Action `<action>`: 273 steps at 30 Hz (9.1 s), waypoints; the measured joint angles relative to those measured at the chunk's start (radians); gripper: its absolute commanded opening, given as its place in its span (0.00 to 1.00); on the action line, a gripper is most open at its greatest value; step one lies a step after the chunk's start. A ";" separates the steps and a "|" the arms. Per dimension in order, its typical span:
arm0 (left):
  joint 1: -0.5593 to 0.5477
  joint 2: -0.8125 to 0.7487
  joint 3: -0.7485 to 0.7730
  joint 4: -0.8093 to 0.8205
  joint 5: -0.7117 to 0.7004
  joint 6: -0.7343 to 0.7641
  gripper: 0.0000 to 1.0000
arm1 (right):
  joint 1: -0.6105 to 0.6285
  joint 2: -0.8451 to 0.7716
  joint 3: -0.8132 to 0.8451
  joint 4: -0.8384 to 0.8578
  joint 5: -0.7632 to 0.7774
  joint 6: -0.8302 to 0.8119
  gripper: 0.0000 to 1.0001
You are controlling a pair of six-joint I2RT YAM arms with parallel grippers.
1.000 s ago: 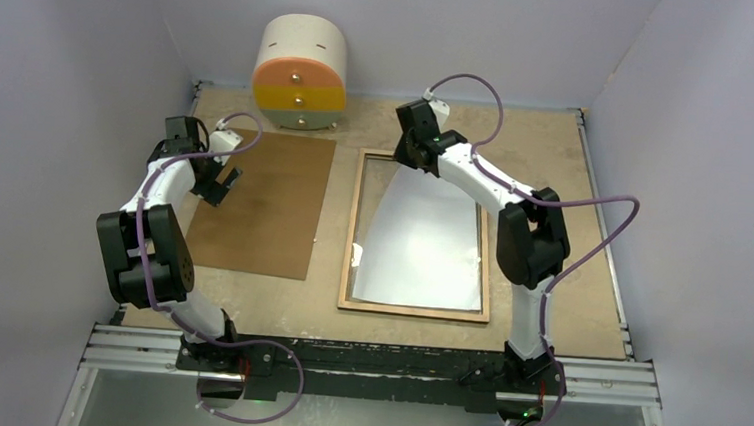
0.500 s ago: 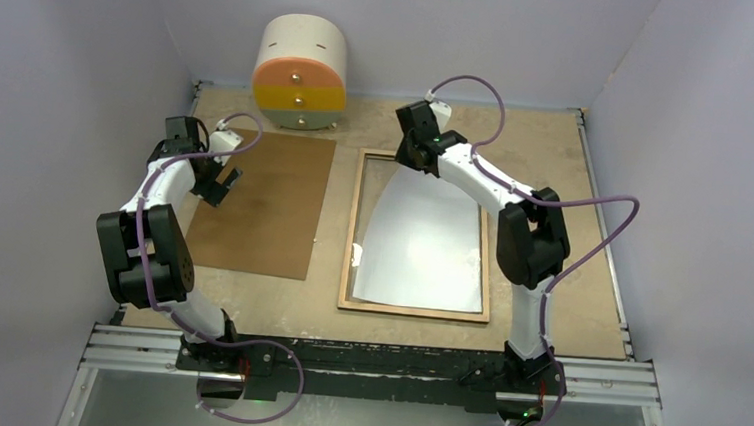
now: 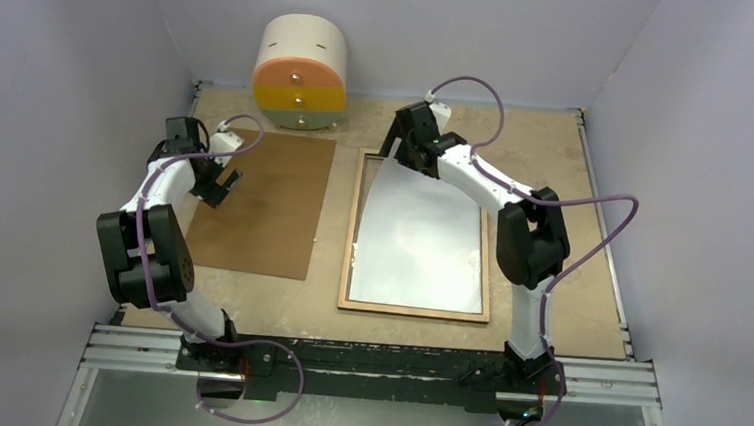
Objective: Put the photo into the frame
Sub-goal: Turn over the photo from the photo frame, then turn over the photo frame item at the center of the board.
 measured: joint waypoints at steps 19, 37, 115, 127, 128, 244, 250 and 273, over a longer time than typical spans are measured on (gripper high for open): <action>0.000 0.000 0.000 -0.004 0.000 0.001 1.00 | 0.000 -0.001 -0.010 0.024 -0.026 -0.004 0.99; 0.059 0.062 0.080 0.010 -0.037 -0.011 0.98 | 0.109 -0.077 -0.090 0.176 -0.132 0.051 0.99; 0.080 0.194 0.008 0.087 0.101 0.097 0.89 | 0.294 -0.066 -0.428 1.236 -0.706 0.673 0.84; 0.001 0.179 0.008 -0.034 0.211 0.060 0.89 | 0.293 -0.083 -0.441 1.116 -0.643 0.589 0.74; -0.002 0.178 0.008 -0.039 0.215 0.057 0.90 | 0.293 -0.084 -0.441 1.107 -0.636 0.582 0.70; -0.287 -0.581 0.294 -0.623 1.124 0.645 0.00 | -0.035 -0.792 -0.180 -0.067 -1.203 -1.067 0.82; -0.287 -0.566 0.310 -0.628 1.124 0.635 0.00 | 0.097 -0.723 -0.145 -0.134 -1.183 -1.160 0.75; -0.285 -0.612 0.305 -0.215 1.113 0.256 0.82 | 0.166 -0.739 -0.298 0.161 -0.966 -1.183 0.00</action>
